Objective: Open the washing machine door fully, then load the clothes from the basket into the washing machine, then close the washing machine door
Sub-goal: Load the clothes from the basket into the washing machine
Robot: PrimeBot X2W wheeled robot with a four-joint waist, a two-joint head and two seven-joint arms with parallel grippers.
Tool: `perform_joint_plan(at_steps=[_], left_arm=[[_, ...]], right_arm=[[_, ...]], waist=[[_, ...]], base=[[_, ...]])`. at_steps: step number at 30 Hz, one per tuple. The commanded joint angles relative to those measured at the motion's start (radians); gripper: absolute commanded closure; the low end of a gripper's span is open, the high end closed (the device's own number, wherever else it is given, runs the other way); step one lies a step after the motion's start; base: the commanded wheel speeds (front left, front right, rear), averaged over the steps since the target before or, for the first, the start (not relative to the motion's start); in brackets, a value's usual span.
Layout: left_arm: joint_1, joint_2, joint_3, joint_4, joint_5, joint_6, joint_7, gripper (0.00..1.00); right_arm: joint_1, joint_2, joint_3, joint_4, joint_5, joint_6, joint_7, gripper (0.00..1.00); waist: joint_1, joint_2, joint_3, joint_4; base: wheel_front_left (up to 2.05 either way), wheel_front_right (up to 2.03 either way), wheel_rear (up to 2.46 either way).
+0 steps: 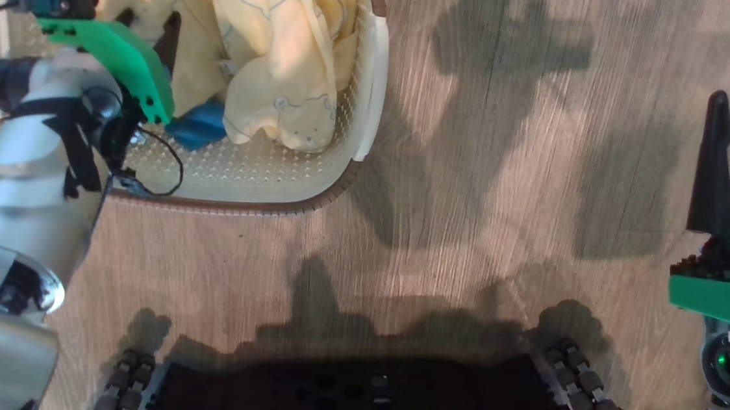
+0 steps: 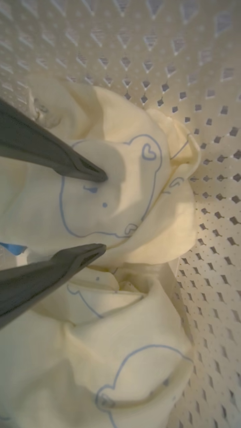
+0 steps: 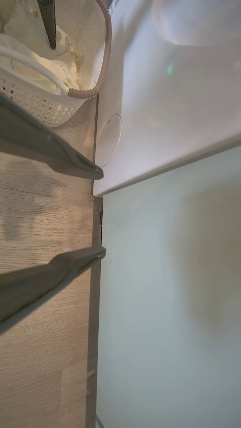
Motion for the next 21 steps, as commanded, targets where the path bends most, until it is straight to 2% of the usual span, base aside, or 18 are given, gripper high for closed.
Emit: perform_joint_plan(at_steps=[1, 4, 5, 7, 8, 9, 21], left_arm=[[0.010, 0.059, 0.003, 0.003, -0.008, 0.000, 0.000, 0.00], [-0.006, 0.063, -0.018, 0.011, -0.025, 0.000, -0.001, 0.00], [-0.009, 0.060, -0.027, 0.015, -0.030, 0.000, 0.002, 0.04], [-0.015, 0.058, -0.038, 0.021, -0.042, 0.000, 0.001, 0.56], [-0.017, 0.058, -0.045, 0.025, -0.047, 0.000, 0.001, 0.66], [-0.019, 0.057, -0.050, 0.027, -0.053, 0.000, 0.002, 1.00], [-0.020, 0.044, -0.114, 0.034, -0.123, 0.000, -0.034, 1.00]], right_arm=[[0.021, -0.010, 0.013, -0.032, 0.004, -0.003, -0.006, 0.00], [0.021, -0.010, 0.012, -0.031, 0.004, -0.003, -0.006, 0.00], [0.021, -0.010, 0.011, -0.029, 0.005, -0.003, -0.006, 0.00], [0.019, -0.010, 0.010, -0.027, 0.007, -0.003, -0.006, 0.00], [0.018, -0.010, 0.010, -0.027, 0.007, -0.003, -0.006, 0.00], [0.017, -0.010, 0.010, -0.026, 0.008, -0.003, -0.006, 0.00], [0.004, -0.010, -0.001, -0.010, 0.022, -0.003, -0.006, 0.00]], waist=[[-0.0001, 0.0000, 0.013, -0.005], [-0.0001, 0.0000, 0.021, -0.005], [-0.0001, 0.0000, 0.022, -0.004], [-0.0001, 0.0000, 0.024, -0.003], [-0.0001, 0.0000, 0.025, -0.003], [-0.0001, 0.0000, 0.025, -0.002], [-0.0001, 0.0000, 0.006, 0.019]], base=[[0.00, 0.00, 0.00], [0.00, 0.00, 0.00], [0.00, 0.00, 0.00], [0.00, 0.00, 0.00], [0.00, 0.00, 0.00], [0.00, 0.00, 0.00], [0.00, 0.00, 0.00]])
